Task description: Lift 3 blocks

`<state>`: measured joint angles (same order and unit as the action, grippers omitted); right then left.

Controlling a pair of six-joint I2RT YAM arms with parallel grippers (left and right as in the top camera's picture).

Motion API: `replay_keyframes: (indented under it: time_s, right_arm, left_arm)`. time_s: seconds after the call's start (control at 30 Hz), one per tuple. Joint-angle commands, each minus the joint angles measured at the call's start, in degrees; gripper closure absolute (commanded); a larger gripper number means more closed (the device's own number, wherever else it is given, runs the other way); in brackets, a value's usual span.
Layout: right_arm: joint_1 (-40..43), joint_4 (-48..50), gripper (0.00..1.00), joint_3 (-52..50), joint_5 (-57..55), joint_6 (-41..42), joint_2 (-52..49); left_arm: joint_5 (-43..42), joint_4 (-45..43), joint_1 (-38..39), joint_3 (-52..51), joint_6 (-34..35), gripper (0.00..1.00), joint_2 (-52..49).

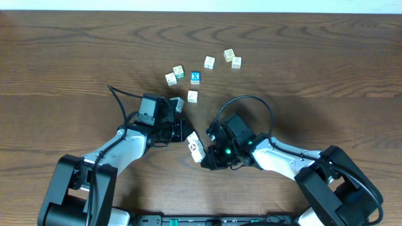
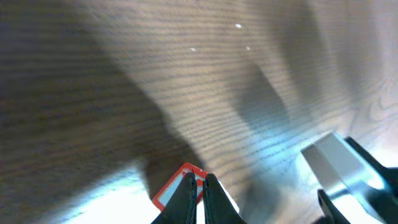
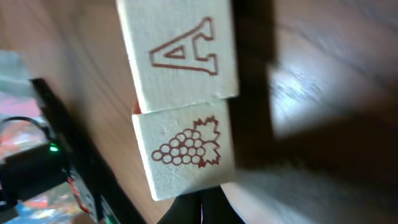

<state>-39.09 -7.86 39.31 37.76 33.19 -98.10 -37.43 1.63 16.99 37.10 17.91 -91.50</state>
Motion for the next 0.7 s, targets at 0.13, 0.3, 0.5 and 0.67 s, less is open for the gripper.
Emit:
replay_keyframes:
  time_s: [0.13,0.3,0.5,0.67]
  right_arm:
    - [1.49,-3.15,0.99,2.36,-5.42,-4.17,0.59]
    - [1.75,-3.15,0.99,2.36,-6.80,-4.13,0.59]
    - [2.03,-3.37,0.99,2.36,-6.91,-4.13,0.59]
    - [2.03,-5.18,0.99,2.36,-9.11,-4.13,0.59]
  left_arm:
    - [-3.91,1.29,1.46,-1.20,-0.72,0.93,-0.44]
    - [-3.89,1.33,1.46,-1.25,-0.74,0.93,-0.44]
    - [-3.82,1.31,1.46,-1.25,-0.74,0.93,-0.44]
    - [-1.92,1.29,1.44,-1.25,-0.74,0.92,-0.44]
